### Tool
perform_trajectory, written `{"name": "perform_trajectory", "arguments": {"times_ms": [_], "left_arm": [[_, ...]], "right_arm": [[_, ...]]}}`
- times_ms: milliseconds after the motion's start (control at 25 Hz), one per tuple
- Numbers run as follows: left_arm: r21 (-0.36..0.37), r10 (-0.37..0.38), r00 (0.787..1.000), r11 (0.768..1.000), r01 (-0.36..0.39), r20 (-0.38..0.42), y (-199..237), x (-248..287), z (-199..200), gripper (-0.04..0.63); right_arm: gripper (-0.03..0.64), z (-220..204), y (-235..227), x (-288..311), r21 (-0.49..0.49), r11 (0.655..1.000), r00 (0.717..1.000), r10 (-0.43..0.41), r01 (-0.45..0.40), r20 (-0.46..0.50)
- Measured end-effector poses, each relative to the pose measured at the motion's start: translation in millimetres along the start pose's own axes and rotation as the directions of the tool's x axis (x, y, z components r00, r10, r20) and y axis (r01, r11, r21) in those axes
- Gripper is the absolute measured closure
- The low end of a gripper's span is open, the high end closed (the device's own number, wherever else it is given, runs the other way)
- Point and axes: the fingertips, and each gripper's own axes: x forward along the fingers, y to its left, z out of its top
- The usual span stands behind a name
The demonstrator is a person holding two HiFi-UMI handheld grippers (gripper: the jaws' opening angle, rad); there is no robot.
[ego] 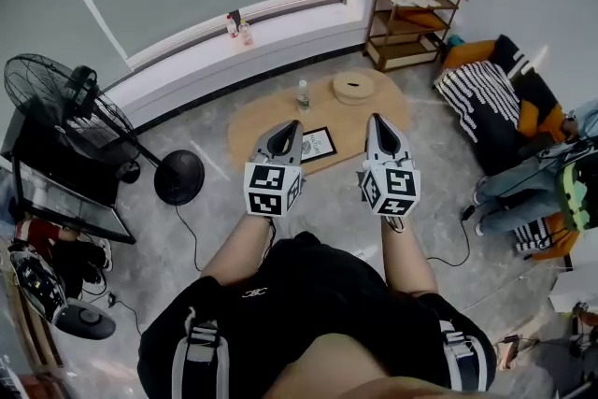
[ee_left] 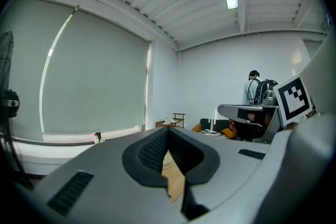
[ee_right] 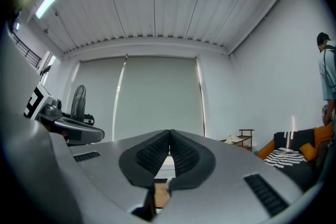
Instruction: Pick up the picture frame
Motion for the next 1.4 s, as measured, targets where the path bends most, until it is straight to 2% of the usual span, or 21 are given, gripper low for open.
{"name": "perform_trajectory", "arguments": {"times_ms": [440,560,720,840,1000,1200,1400], "left_arm": [[-0.051,0.065,0.997,0.997,-0.066,-0.029,117,132,13,0.574],[-0.051,0.107,0.993,0.993,-0.11,-0.055,135,151,8,0.574],[-0.095,0.157,0.983,0.982,-0.166,-0.094,155,163,-5,0.574],[-0.103,0.213,0.97,0.969,-0.225,-0.12,183,167,-13,0.574],[-0.132,0.301,0.947,0.94,-0.315,-0.116,214,166,-15,0.574],[-0.149,0.354,0.928,0.918,-0.369,-0.114,224,180,-9,0.574],[-0.152,0.402,0.904,0.894,-0.422,-0.148,228,191,-17,0.574]], "right_arm": [[0.6,-13,-18,188,-0.003,0.998,0.997,0.068,-0.068,-0.047],[0.6,-22,-23,215,0.008,0.996,0.994,0.091,-0.09,-0.065],[0.6,-40,-26,244,0.025,0.991,0.986,0.132,-0.13,-0.103],[0.6,-50,-19,273,0.027,0.985,0.977,0.174,-0.172,-0.127],[0.6,-58,-7,306,0.028,0.969,0.96,0.246,-0.245,-0.133],[0.6,-59,-8,340,0.037,0.949,0.938,0.316,-0.314,-0.141],[0.6,-73,-11,362,0.049,0.931,0.914,0.364,-0.361,-0.18]]}}
